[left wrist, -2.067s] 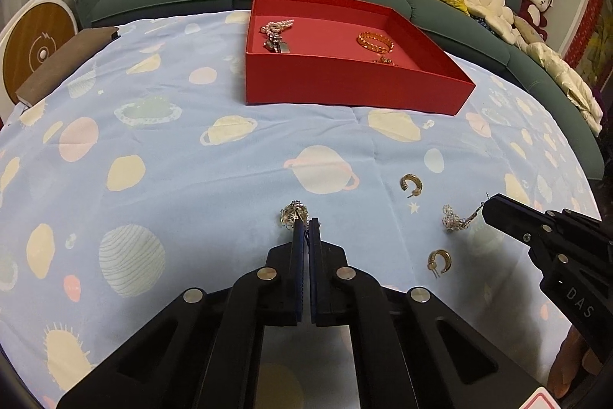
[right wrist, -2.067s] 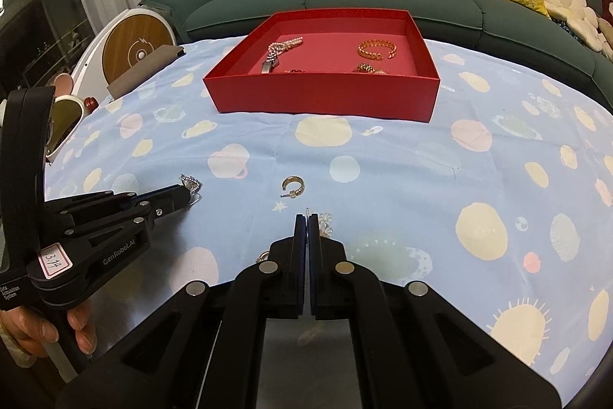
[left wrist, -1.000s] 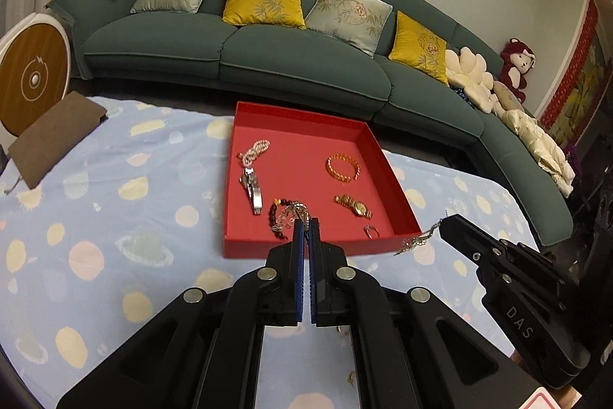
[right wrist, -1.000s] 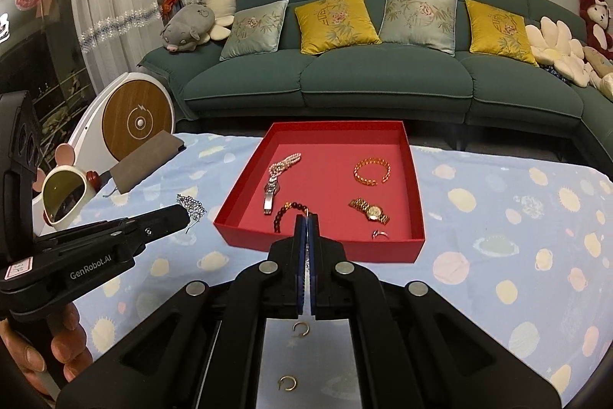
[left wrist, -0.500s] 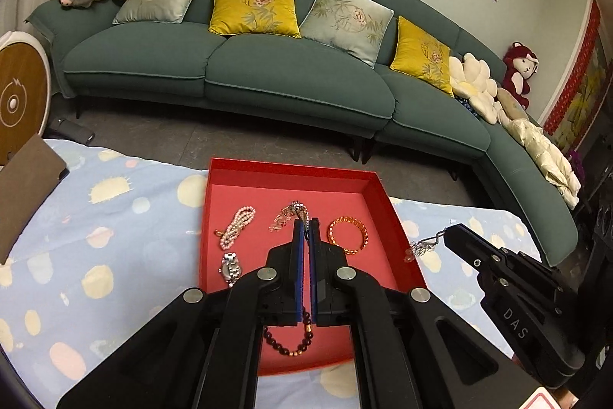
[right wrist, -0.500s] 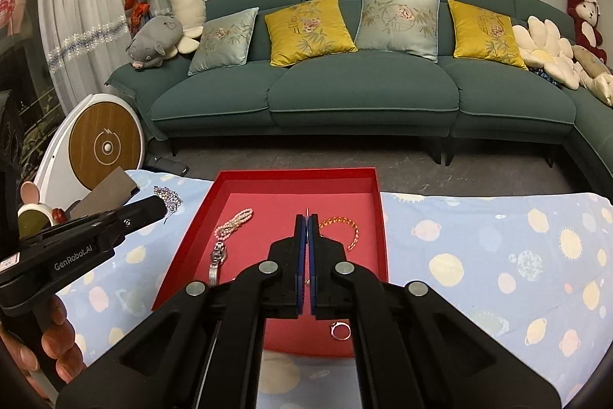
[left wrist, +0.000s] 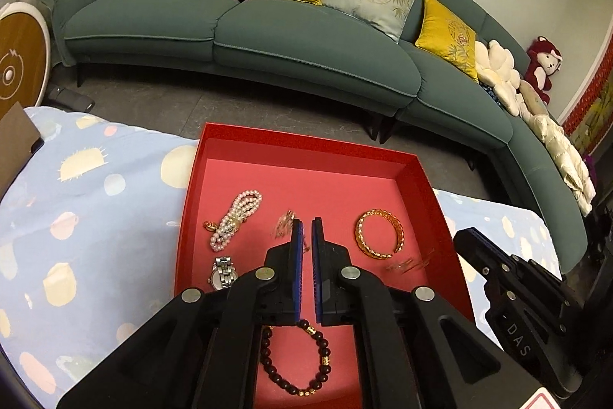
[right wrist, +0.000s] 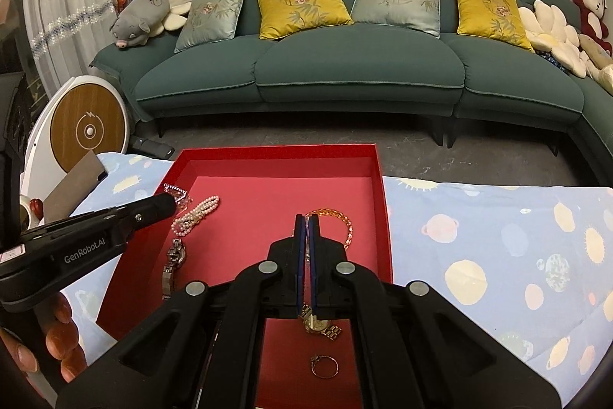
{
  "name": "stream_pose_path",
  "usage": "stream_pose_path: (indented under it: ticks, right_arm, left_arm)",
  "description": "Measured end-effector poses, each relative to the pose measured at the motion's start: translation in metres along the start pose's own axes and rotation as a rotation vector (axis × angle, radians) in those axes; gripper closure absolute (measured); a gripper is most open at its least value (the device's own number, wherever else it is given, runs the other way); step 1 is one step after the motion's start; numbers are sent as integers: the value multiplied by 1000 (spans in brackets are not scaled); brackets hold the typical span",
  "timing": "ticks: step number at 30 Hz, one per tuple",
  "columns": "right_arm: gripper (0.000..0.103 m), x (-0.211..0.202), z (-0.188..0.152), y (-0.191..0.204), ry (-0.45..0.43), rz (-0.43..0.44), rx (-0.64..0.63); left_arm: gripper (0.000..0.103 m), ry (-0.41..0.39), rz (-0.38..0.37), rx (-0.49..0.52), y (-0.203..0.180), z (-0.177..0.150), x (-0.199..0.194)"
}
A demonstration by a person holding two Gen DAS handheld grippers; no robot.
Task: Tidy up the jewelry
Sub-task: 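Carry both silver earrings into the red tray and open both tools, then withdraw both tools from the tray toward the gold hoop earrings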
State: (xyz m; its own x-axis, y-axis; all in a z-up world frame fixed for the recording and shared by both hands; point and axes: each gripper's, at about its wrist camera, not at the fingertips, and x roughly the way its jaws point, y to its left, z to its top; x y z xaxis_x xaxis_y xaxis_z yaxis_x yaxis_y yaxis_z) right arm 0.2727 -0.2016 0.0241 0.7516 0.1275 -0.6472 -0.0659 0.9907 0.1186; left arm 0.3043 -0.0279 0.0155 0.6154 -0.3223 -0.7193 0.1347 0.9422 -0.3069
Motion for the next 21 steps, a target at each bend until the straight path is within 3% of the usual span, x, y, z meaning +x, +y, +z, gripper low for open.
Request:
stream_pose_path:
  ticks: [6,13,16,21]
  right_arm:
    - [84,-15,5,-5,-41,-19,16]
    - [84,-73,6,-3,-98,-6,28]
    - [83,-103,-4,1,-116,-6,9]
    - [71,-142,-37,8,-116,20,10]
  left_arm:
    - [94,-35,12,-10,3,5,-19]
    - [90,-105,-20,-24,-5,6,-80]
    - [90,-123,-24,-16,-9,-8,-107]
    - [89,-95,25,20,-6,-53,-133]
